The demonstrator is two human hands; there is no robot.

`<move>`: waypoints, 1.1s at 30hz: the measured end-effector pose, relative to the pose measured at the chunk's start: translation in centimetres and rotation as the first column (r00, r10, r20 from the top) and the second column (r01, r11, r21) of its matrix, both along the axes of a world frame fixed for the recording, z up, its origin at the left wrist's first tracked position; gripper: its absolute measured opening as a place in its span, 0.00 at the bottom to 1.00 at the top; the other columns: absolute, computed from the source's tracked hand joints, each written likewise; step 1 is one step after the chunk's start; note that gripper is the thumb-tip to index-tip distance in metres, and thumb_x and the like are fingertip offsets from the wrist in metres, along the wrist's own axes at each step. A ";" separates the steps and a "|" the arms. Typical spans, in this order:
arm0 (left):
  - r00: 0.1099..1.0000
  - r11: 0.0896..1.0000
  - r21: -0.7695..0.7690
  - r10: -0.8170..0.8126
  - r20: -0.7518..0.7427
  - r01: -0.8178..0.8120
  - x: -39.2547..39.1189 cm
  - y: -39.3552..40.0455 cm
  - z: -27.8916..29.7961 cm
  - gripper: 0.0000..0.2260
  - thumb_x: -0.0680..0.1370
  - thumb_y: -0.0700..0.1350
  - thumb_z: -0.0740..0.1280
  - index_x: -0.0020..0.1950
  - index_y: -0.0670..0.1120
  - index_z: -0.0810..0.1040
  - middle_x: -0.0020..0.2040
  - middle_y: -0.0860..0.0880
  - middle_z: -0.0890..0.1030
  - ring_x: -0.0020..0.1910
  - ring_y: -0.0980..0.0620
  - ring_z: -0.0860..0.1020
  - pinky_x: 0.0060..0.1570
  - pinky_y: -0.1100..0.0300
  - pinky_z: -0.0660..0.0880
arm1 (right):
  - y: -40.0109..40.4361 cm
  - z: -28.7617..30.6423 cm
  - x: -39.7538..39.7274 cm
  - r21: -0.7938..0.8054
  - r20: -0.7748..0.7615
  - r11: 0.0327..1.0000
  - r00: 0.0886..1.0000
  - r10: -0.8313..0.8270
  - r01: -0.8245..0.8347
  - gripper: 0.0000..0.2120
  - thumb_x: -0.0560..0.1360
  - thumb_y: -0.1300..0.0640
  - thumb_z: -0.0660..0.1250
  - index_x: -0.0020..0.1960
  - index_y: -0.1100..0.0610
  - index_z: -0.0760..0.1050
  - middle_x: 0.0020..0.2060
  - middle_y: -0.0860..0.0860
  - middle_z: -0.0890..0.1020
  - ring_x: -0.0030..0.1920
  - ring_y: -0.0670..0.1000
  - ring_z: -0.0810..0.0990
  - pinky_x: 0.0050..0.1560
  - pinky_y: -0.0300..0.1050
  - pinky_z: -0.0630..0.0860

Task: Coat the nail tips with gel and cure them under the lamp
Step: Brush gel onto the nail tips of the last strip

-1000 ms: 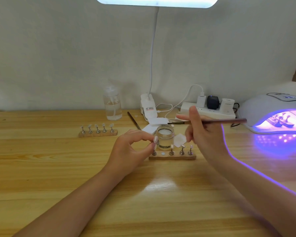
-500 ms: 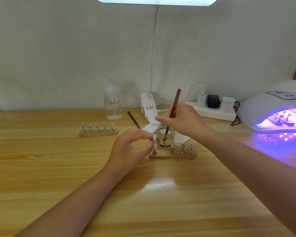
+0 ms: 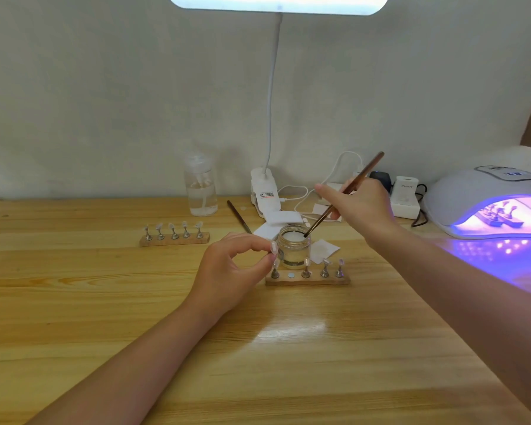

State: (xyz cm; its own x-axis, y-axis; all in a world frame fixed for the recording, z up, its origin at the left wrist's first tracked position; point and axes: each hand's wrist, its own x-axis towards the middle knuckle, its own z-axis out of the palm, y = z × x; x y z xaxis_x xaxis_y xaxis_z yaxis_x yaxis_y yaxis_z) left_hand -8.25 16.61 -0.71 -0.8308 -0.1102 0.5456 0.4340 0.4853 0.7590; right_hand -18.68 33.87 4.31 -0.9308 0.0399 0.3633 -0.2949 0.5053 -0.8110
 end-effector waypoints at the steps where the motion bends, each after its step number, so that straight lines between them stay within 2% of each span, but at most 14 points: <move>1: 1.000 1.000 0.000 -0.001 0.001 0.001 0.0 0.0 0.0 0.10 0.70 0.35 0.72 0.39 0.51 0.82 0.40 0.56 0.82 0.46 0.61 0.77 0.49 0.75 0.68 | 0.2 0.0 -0.1 -0.015 0.009 1.000 1.000 -0.013 0.013 0.17 0.72 0.46 0.69 0.29 0.53 0.71 0.21 0.45 0.76 0.23 0.31 0.72 0.29 0.36 0.62; 7: 1.000 1.000 -0.009 0.001 -0.016 -0.002 0.0 0.0 0.0 0.10 0.69 0.35 0.72 0.39 0.51 0.82 0.39 0.56 0.82 0.45 0.61 0.77 0.49 0.74 0.68 | 1.2 0.2 0.0 -0.077 -0.005 0.995 0.997 -0.072 0.071 0.18 0.72 0.46 0.68 0.29 0.54 0.70 0.21 0.45 0.75 0.23 0.37 0.72 0.30 0.37 0.63; 9: 1.000 1.000 -0.018 0.003 -0.029 -0.004 0.0 0.0 -0.1 0.11 0.69 0.35 0.72 0.39 0.52 0.81 0.39 0.57 0.82 0.45 0.61 0.77 0.49 0.74 0.68 | 1.4 0.1 0.3 -0.172 -0.024 0.983 0.998 -0.062 0.057 0.18 0.73 0.46 0.67 0.30 0.54 0.70 0.19 0.46 0.75 0.23 0.38 0.72 0.31 0.38 0.65; 12: 0.999 1.000 -0.030 0.006 -0.046 -0.008 -0.2 0.0 -0.1 0.13 0.69 0.34 0.72 0.40 0.53 0.81 0.39 0.58 0.82 0.45 0.61 0.77 0.49 0.74 0.68 | 1.2 -0.2 1.9 -0.362 -0.073 0.929 0.996 0.049 -0.072 0.16 0.75 0.47 0.65 0.33 0.54 0.70 0.19 0.47 0.77 0.21 0.40 0.71 0.31 0.36 0.69; 15: 0.998 0.999 -0.044 0.005 -0.056 -0.007 -0.2 -0.1 -0.1 0.13 0.69 0.34 0.72 0.41 0.54 0.81 0.40 0.58 0.82 0.46 0.59 0.77 0.50 0.72 0.68 | 0.1 -1.2 4.3 -0.434 -0.185 0.867 0.966 0.181 -0.246 0.13 0.75 0.47 0.63 0.36 0.53 0.75 0.23 0.50 0.79 0.21 0.43 0.72 0.26 0.32 0.70; 19: 0.998 0.998 -0.061 0.010 -0.067 -0.014 -0.3 -0.1 -0.1 0.14 0.69 0.34 0.72 0.42 0.55 0.80 0.41 0.59 0.82 0.46 0.59 0.77 0.50 0.73 0.68 | -1.1 -2.7 6.9 -0.392 -0.330 0.835 0.907 0.264 -0.385 0.14 0.72 0.46 0.61 0.38 0.53 0.80 0.28 0.46 0.82 0.27 0.42 0.77 0.32 0.30 0.72; 23: 0.997 0.997 -0.070 0.015 -0.071 -0.020 -0.3 -0.1 -0.2 0.15 0.69 0.35 0.71 0.41 0.56 0.80 0.41 0.60 0.81 0.46 0.60 0.77 0.50 0.74 0.68 | -1.4 -3.2 7.6 -0.355 -0.409 0.839 0.875 0.257 -0.413 0.12 0.71 0.49 0.62 0.36 0.54 0.80 0.27 0.42 0.81 0.29 0.38 0.78 0.34 0.27 0.71; 29: 0.998 0.996 -0.082 0.028 -0.061 -0.033 -0.4 0.0 -0.2 0.13 0.70 0.34 0.71 0.41 0.55 0.81 0.40 0.60 0.81 0.46 0.60 0.76 0.49 0.76 0.67 | -1.6 -3.9 7.5 -0.252 -0.427 0.881 0.863 0.271 -0.401 0.15 0.76 0.53 0.61 0.36 0.58 0.80 0.26 0.40 0.78 0.29 0.40 0.77 0.34 0.28 0.69; 33: 0.997 0.997 -0.072 0.032 -0.063 -0.036 -0.4 0.0 -0.2 0.17 0.69 0.34 0.71 0.39 0.59 0.79 0.38 0.62 0.80 0.46 0.61 0.76 0.49 0.76 0.67 | -1.7 -4.1 7.8 -0.292 -0.405 0.858 0.868 0.289 -0.422 0.17 0.76 0.52 0.61 0.34 0.59 0.80 0.27 0.44 0.79 0.28 0.39 0.77 0.31 0.29 0.70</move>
